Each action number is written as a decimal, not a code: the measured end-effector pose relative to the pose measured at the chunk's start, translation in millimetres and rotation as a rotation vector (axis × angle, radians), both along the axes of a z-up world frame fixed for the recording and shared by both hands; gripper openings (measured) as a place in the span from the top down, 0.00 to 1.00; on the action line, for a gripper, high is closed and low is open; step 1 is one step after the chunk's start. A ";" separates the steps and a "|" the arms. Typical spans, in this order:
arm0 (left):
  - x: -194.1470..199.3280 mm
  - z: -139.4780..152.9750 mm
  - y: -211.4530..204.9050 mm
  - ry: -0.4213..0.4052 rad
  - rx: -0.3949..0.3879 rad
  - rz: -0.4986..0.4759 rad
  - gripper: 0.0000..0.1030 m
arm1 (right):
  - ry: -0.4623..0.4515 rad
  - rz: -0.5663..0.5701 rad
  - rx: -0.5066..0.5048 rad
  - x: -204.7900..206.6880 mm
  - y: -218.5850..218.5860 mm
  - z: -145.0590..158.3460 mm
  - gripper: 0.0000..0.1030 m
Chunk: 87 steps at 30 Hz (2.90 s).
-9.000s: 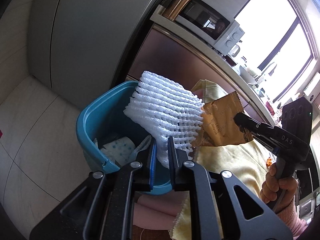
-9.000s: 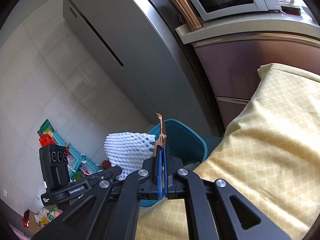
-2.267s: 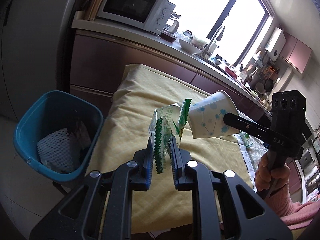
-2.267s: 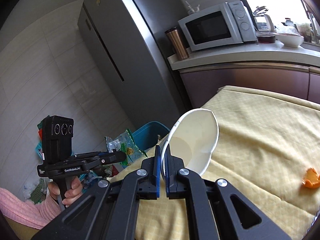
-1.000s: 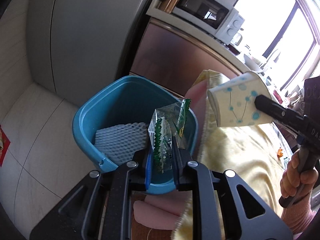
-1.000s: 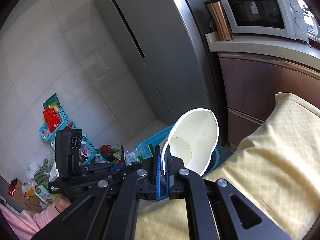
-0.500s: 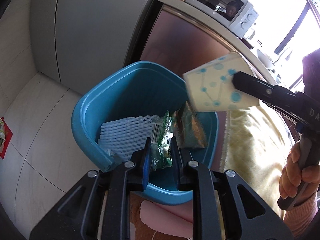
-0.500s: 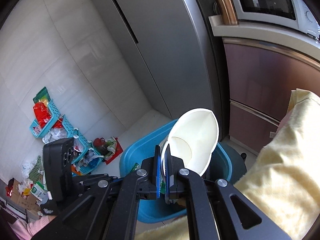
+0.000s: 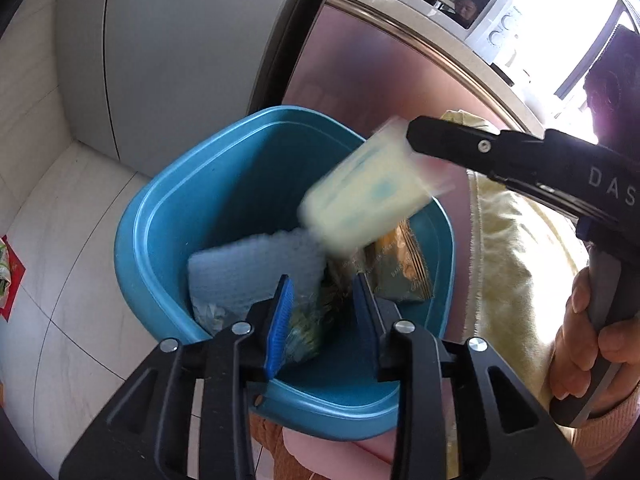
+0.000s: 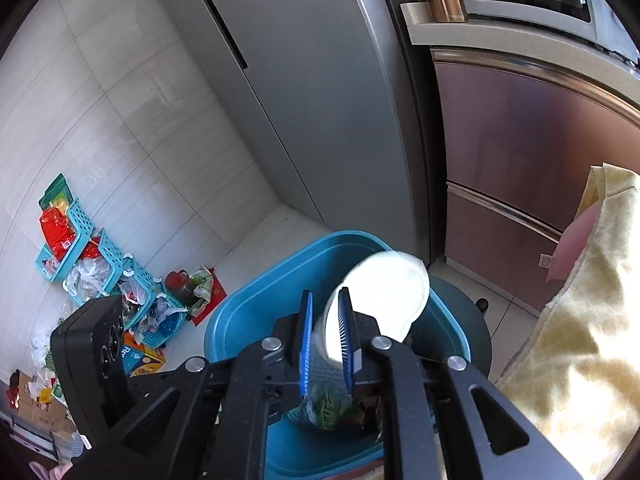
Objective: Collect trash
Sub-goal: 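Open both tools to drop the packet and cup into the wastebasket, then move both open tools back over the table, then grasp the green snack packet with the right tool while the left tool grasps the orange peel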
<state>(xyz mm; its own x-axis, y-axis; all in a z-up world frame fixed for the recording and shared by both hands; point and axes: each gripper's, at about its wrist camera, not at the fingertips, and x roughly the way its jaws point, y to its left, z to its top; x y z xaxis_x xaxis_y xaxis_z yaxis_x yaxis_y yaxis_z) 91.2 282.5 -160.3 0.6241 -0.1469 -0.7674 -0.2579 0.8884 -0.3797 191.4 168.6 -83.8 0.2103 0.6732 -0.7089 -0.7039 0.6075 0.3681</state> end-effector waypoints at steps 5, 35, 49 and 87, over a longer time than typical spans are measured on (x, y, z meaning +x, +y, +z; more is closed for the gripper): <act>-0.4 0.4 -2.0 -0.004 -0.006 0.007 0.67 | 0.006 0.003 0.006 0.0 -4.6 -0.8 0.88; -34.1 95.0 -118.9 -0.275 -0.020 -0.344 0.51 | -0.117 -0.190 0.142 -70.2 -230.8 52.2 0.70; 6.1 89.4 -286.6 -0.207 -0.045 -0.665 0.51 | -0.117 -0.642 0.058 -97.8 -421.6 23.3 0.67; 87.9 69.3 -469.2 -0.082 0.114 -0.865 0.71 | 0.016 -0.841 0.124 -82.2 -563.2 -20.9 0.72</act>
